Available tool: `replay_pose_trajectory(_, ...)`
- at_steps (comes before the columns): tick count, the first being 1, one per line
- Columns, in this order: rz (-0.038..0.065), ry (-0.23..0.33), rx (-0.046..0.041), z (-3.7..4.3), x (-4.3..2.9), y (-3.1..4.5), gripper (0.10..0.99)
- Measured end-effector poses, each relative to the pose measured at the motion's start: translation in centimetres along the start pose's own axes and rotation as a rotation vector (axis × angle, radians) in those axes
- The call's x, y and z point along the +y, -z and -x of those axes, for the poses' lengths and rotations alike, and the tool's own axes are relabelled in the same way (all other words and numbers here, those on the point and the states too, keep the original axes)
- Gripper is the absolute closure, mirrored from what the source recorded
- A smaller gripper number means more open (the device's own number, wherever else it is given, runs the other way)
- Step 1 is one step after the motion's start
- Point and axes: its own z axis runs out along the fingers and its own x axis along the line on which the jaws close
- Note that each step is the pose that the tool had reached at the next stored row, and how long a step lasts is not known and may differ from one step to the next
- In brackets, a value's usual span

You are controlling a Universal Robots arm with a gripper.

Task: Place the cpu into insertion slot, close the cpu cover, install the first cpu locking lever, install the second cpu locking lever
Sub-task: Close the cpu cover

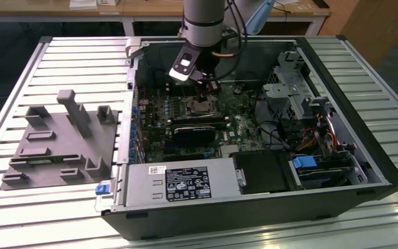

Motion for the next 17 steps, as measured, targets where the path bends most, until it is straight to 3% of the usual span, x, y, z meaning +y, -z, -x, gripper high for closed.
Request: replay_pose_trajectory(17, 0.010, 0.310, 0.0099, 0.00, 0.00, -0.09, 0.984)
